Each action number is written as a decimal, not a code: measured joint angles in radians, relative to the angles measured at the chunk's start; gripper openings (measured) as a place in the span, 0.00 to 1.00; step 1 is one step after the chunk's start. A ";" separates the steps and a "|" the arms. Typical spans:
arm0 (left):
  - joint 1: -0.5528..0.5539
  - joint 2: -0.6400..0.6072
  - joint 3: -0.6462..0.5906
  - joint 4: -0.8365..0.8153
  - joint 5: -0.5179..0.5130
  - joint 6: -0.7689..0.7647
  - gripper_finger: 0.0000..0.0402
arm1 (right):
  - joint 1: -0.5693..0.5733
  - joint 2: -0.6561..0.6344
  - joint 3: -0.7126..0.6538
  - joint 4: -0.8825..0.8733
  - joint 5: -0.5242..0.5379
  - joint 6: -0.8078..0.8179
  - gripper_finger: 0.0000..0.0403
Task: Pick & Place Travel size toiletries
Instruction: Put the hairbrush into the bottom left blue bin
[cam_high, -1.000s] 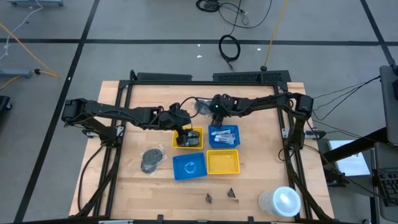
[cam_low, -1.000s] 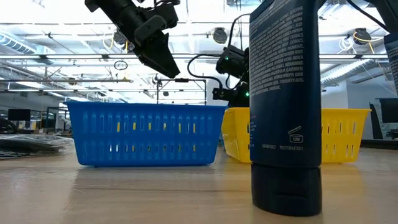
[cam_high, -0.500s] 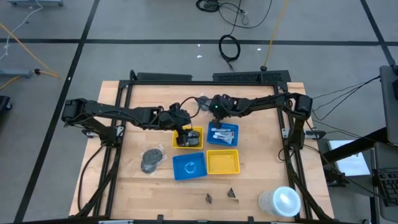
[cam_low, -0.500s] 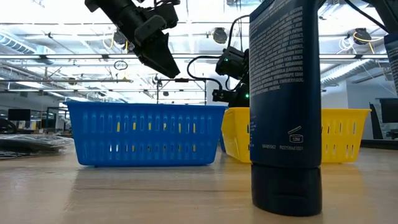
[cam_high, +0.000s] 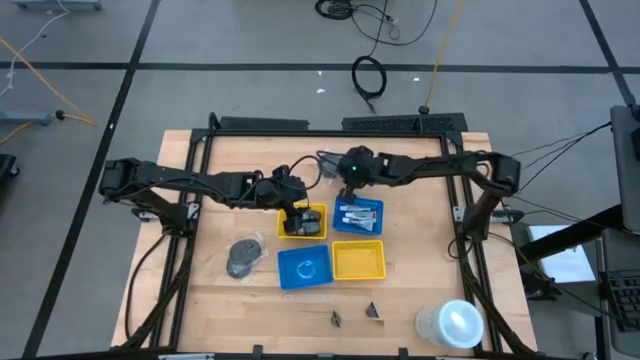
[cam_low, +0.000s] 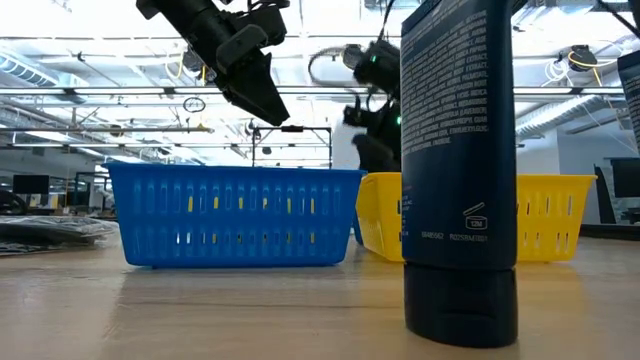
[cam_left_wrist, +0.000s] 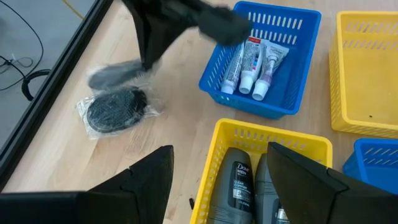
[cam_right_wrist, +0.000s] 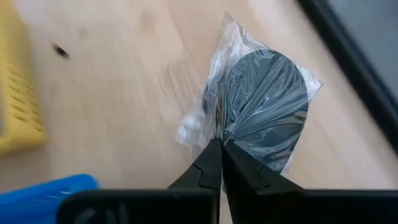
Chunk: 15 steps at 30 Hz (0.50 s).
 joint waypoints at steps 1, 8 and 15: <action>0.000 0.000 0.000 0.000 0.000 0.002 0.64 | 0.009 -0.020 0.000 -0.003 0.000 0.003 0.00; 0.000 0.000 0.000 0.042 -0.001 0.038 0.64 | 0.105 -0.152 0.000 -0.015 -0.001 0.005 0.00; 0.000 0.000 0.000 0.099 -0.002 0.148 0.64 | 0.203 -0.248 0.001 -0.033 -0.072 0.014 0.00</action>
